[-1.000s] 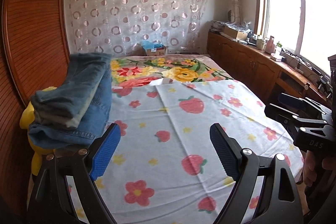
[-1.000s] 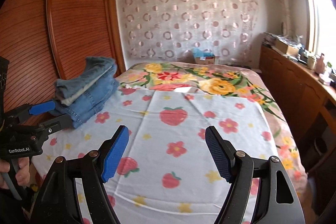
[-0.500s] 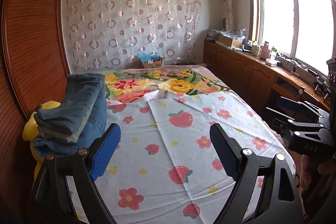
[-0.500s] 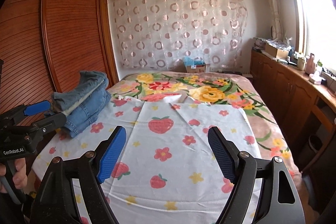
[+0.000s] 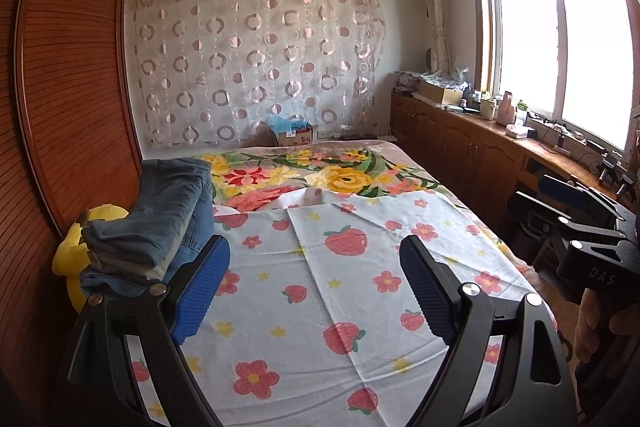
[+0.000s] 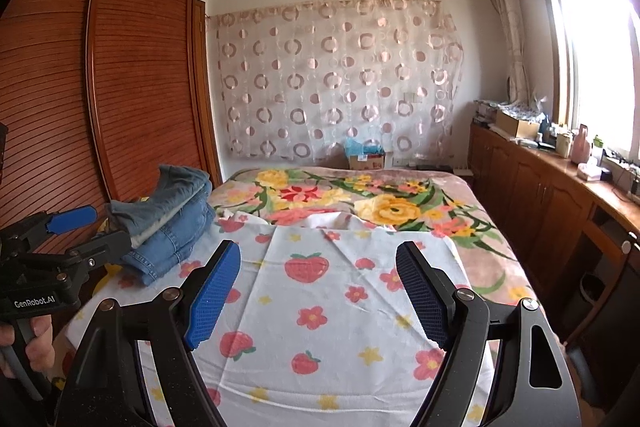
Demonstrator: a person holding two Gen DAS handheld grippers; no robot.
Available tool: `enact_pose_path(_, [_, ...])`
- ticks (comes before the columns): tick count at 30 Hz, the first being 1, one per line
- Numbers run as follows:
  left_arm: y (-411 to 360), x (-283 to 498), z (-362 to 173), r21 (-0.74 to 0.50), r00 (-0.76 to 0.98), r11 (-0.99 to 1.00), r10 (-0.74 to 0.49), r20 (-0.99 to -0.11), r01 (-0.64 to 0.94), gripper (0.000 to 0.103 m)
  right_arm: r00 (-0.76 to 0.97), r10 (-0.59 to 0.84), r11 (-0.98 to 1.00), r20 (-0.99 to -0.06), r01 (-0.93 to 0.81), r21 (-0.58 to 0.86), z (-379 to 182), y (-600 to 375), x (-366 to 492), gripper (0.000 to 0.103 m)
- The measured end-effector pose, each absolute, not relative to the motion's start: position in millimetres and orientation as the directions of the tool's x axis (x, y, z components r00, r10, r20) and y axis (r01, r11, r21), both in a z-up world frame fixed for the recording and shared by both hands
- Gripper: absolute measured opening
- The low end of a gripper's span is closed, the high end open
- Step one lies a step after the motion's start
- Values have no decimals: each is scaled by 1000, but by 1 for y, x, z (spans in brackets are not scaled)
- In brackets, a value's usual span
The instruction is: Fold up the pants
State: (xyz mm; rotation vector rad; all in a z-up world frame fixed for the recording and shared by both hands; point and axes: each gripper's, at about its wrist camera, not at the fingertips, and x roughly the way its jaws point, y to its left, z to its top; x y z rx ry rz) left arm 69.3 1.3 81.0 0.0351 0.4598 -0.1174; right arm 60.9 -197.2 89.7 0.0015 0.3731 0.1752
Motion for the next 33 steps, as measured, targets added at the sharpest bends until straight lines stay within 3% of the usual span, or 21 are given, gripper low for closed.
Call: enact_pose_path(33, [3, 65, 78, 7, 890, 994, -95, -446, 109, 87, 913, 174, 985, -368, -168, 47, 84, -208, 68, 82])
